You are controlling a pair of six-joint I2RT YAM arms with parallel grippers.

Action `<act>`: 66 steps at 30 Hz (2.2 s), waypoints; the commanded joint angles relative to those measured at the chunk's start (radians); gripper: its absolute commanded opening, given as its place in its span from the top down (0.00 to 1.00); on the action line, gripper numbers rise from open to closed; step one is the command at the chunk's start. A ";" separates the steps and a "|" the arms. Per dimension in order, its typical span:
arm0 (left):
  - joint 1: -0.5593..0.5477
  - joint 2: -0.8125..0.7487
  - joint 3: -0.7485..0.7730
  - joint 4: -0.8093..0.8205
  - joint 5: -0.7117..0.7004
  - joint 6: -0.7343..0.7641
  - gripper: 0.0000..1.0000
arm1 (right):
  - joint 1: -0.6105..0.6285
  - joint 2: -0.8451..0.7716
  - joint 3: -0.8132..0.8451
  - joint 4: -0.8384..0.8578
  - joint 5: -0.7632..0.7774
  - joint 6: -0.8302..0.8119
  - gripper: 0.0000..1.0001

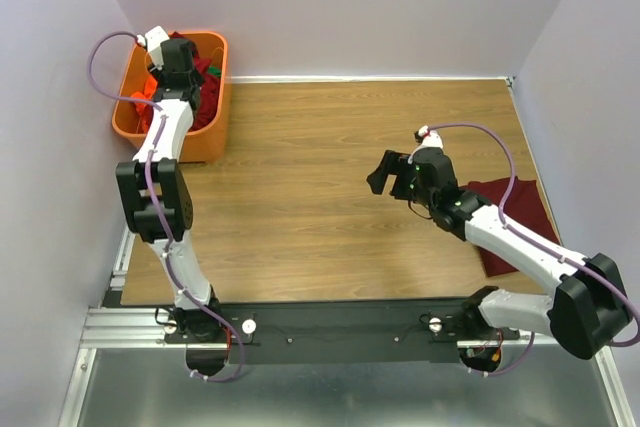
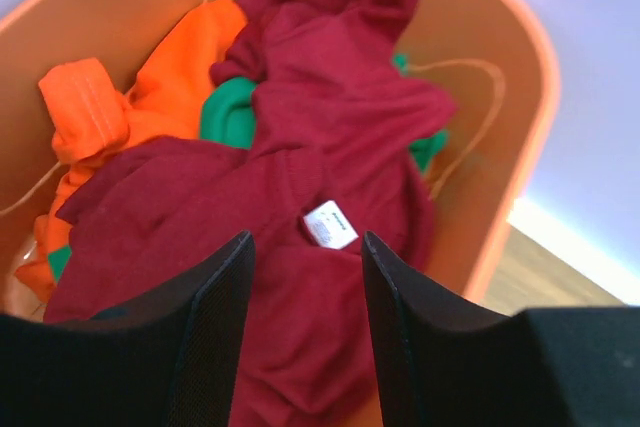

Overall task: Fold and stack the t-shirts
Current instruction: Grab the tshirt from the pile, then move the tshirt to the center of the board

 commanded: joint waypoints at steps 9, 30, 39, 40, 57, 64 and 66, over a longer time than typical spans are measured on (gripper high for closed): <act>0.028 0.183 0.088 -0.092 -0.130 0.055 0.43 | -0.003 0.043 0.018 -0.012 -0.024 -0.037 0.00; 0.034 -0.109 0.165 -0.092 -0.030 0.055 1.00 | -0.003 0.053 0.021 -0.004 -0.053 -0.021 0.00; 0.039 -0.309 0.166 0.077 0.140 0.050 1.00 | -0.003 0.071 0.021 0.011 -0.073 -0.013 0.00; 0.039 -0.324 0.160 0.094 0.157 0.050 1.00 | -0.003 0.074 0.020 0.011 -0.072 -0.011 0.00; 0.037 -0.679 0.096 0.533 0.481 -0.071 1.00 | -0.004 0.086 0.012 0.049 -0.095 -0.014 0.00; 0.019 -0.728 0.062 0.615 0.574 -0.157 1.00 | -0.003 0.068 0.009 0.049 -0.091 -0.013 0.00; -0.010 -0.728 0.054 0.626 0.574 -0.160 1.00 | -0.004 0.060 0.006 0.049 -0.087 -0.013 0.00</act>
